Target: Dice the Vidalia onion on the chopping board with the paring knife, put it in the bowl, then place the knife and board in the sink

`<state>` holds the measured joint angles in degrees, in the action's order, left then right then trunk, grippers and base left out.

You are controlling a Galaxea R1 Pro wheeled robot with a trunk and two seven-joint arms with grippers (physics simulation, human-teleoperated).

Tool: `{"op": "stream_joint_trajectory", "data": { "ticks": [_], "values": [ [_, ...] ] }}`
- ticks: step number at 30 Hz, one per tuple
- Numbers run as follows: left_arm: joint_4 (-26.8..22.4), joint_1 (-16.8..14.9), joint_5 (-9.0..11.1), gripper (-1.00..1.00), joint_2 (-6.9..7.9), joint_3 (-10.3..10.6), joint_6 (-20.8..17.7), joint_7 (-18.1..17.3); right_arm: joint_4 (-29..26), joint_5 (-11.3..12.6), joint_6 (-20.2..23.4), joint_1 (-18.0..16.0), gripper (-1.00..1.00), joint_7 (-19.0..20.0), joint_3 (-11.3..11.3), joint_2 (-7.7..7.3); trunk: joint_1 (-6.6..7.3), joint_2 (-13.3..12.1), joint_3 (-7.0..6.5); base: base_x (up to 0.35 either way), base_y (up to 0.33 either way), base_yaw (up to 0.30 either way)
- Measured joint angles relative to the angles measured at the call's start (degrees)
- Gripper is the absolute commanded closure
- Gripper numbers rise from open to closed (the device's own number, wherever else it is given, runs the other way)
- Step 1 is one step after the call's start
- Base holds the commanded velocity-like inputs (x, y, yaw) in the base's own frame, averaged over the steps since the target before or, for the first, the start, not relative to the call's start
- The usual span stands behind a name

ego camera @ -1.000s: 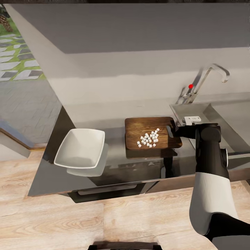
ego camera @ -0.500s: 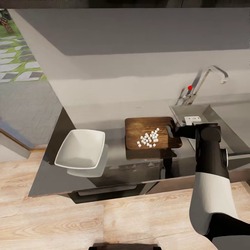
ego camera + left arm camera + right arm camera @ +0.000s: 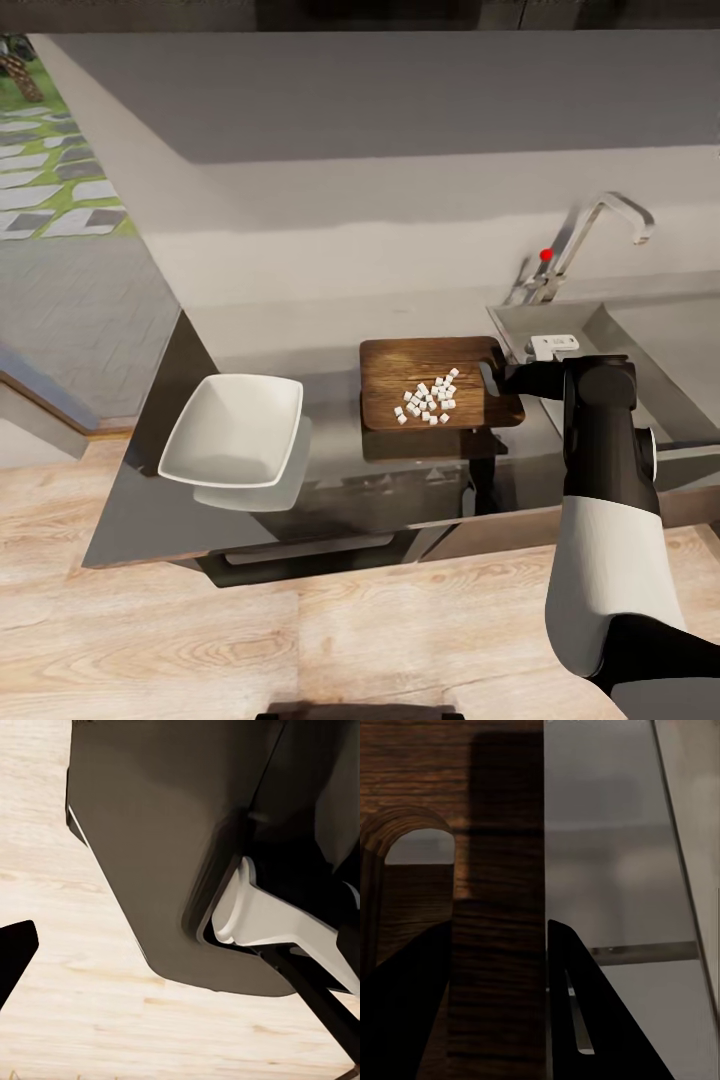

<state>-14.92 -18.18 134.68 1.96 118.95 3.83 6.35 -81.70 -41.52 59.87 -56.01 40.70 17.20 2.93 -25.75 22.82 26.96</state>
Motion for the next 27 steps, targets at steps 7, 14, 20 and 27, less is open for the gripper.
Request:
{"op": "stream_joint_trajectory", "data": {
  "ticks": [7, 14, 20, 27],
  "values": [
    [0.01, 0.00, 0.00, -1.00, 0.00, 0.00, -0.01, 0.00, 0.00, -0.07, 0.00, 0.00, 1.00, -0.04, 0.00, 0.00, 0.00, 0.00, -0.27, 0.000, 0.000, 0.000],
    [0.00, 0.00, 0.00, -1.00, 0.00, 0.00, -0.01, 0.00, 0.00, -0.07, 0.00, 0.00, 1.00, -0.02, 0.00, -0.07, 0.00, 0.00, -0.30, 0.000, 0.000, 0.000],
    [-0.06, 0.00, 0.00, -1.00, 0.00, 0.00, -0.01, 0.00, 0.00, -0.10, -0.01, 0.00, 1.00, 0.03, 0.13, -0.17, 0.00, 0.00, -0.30, 0.000, 0.000, 0.000],
    [-0.08, 0.04, 0.00, -1.00, 0.00, 0.00, -0.01, 0.00, 0.00, -0.10, -0.01, 0.00, 1.00, 0.04, 0.17, -0.24, 0.00, 0.00, -0.30, 0.000, 0.000, 0.000]
  ]
}}
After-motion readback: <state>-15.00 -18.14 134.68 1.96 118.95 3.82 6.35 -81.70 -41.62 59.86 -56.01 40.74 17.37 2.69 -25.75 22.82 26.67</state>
